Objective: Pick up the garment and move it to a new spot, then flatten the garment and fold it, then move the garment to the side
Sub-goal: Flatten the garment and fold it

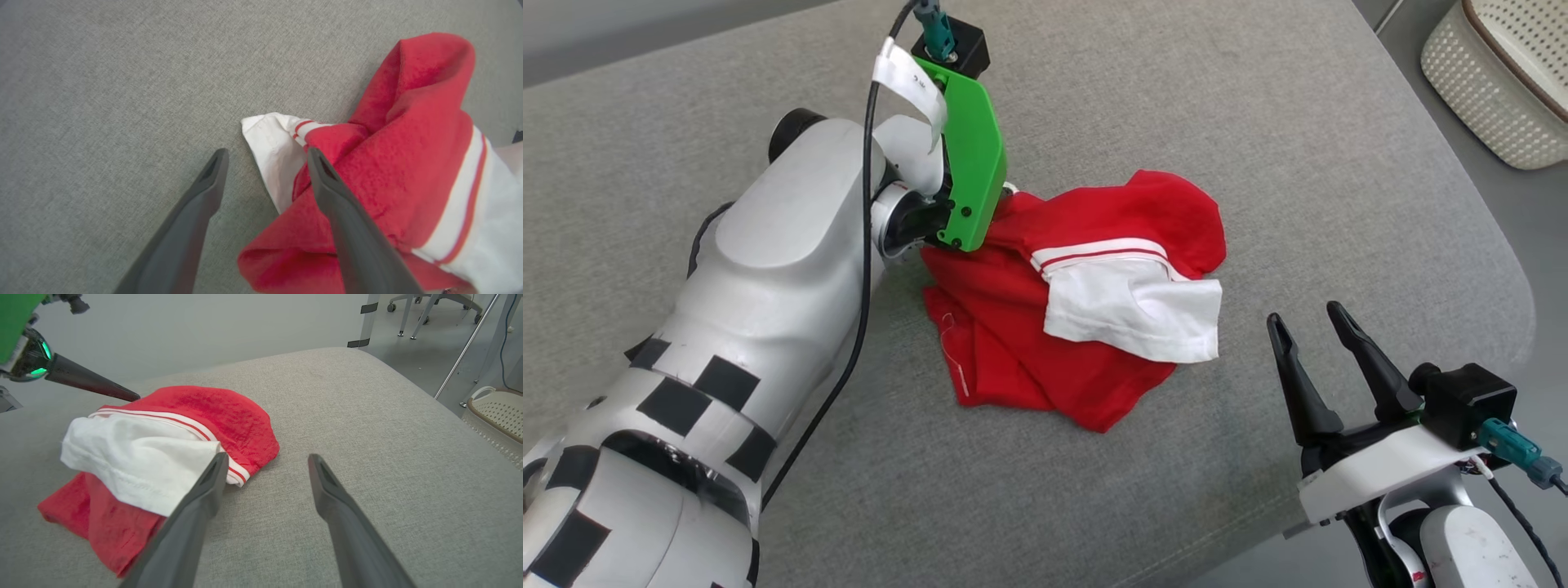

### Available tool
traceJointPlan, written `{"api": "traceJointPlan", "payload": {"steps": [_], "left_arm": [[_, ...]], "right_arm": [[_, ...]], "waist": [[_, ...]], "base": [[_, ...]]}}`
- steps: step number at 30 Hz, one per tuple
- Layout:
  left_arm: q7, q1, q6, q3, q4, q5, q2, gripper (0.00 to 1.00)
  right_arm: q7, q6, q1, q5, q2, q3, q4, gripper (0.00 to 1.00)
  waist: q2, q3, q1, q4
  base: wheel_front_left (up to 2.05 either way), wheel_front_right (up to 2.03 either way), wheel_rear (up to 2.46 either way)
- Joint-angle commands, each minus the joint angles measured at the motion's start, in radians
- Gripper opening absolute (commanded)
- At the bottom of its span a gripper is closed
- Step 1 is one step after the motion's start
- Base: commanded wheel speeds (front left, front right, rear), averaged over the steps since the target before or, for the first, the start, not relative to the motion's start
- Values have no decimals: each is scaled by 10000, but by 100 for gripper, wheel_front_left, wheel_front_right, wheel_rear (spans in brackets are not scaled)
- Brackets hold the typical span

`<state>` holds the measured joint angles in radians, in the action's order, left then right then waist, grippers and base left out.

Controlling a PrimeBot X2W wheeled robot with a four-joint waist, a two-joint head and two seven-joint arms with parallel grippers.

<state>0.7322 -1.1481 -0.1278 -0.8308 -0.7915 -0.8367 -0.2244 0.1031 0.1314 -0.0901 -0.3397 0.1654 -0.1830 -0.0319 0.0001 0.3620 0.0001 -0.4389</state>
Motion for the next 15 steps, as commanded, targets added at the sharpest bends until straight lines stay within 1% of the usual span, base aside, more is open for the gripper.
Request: {"api": "traceJointPlan", "payload": {"steps": [1,6,15], "left_arm": [[-132,-144,-28,-101,-144,139,-7,100],[-720,-71,-28,-432,-646,310,-77,100],[-875,19,-28,-1126,-908,70,-73,100]], "right_arm": [[97,-7,-190,-71,-40,-51,50,100],[148,-7,-284,-144,-39,-238,169,100],[281,-7,-478,-224,-42,-332,305,100]], "waist": [[-1,182,-1,-172],[-1,288,-1,-294],[-1,580,-1,-315]], "base": [[0,0,0],[0,0,0],[0,0,0]]}}
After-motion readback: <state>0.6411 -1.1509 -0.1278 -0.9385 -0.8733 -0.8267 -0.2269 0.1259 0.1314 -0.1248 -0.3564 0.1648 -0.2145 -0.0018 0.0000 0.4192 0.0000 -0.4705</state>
